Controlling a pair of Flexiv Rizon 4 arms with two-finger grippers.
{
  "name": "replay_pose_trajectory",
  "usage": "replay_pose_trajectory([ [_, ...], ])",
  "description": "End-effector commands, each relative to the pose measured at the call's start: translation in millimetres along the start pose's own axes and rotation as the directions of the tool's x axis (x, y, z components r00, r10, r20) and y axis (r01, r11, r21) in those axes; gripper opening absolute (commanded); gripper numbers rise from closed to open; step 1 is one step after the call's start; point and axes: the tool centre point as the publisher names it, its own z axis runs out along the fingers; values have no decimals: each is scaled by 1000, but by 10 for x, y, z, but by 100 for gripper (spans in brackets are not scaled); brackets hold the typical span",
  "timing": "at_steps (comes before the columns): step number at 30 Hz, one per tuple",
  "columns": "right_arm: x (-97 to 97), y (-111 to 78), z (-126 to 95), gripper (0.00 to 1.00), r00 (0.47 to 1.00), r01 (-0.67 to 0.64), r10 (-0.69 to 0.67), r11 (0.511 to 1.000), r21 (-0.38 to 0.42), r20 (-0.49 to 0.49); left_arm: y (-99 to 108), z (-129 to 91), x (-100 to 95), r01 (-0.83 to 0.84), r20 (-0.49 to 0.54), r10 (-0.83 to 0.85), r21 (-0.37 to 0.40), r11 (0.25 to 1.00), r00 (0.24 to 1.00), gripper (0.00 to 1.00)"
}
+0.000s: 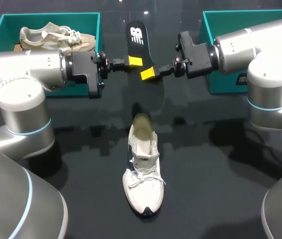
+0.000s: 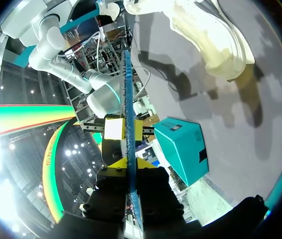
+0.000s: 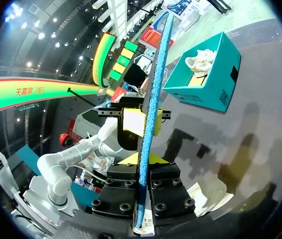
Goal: Take the shoe out of the shoebox, open the shoe tongue, remove and reinsert the insole, then place the shoe into the shoebox
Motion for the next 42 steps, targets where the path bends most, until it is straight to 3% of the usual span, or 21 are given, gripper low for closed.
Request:
replay_pose_trajectory([
  [1,-6,13,24,0,1000,4,-4,1000,0,4,-24,19,11,29,4,-29,25,999,1000,0],
  [2,-11,10,16,0,1000,6,-6,1000,-1,7,-30,9,-6,35,-6,-34,28,999,999,38],
  [3,-17,4,-2,0,1000,10,-10,1000,-2,11,-34,-16,-30,53,-10,-53,36,998,999,100],
  [9,-74,-53,-171,0,997,68,-67,997,-25,24,-91,-378,-79,136,-145,-129,42,990,981,100],
  [12,-94,-48,-219,0,994,101,-101,995,-2,46,-168,-591,-26,159,-286,-143,34,987,948,100],
  [24,-108,-47,-233,0,993,88,-88,996,1,75,-168,-591,-26,159,-286,-143,34,987,948,100],
  [26,-126,-25,-208,0,992,96,-97,995,20,80,-212,-411,-51,191,-303,-182,0,982,935,100],
  [28,-138,-33,-265,0,985,158,-158,987,2,64,-240,-406,-66,221,-311,-210,1,975,927,100],
  [31,-189,-73,-385,0,976,206,-204,978,-21,76,-289,-545,-26,326,-397,-333,-88,941,855,100],
  [35,-254,-72,-431,0,969,225,-220,974,-33,112,-278,-827,8,575,-374,-625,-249,779,685,100],
  [36,-254,-72,-431,0,969,225,-220,974,-33,112,-268,-906,6,561,-406,-636,-301,771,656,100],
  [42,-254,-72,-431,0,969,225,-220,974,-33,112,-268,-906,6,561,-406,-636,-301,771,656,100],
])
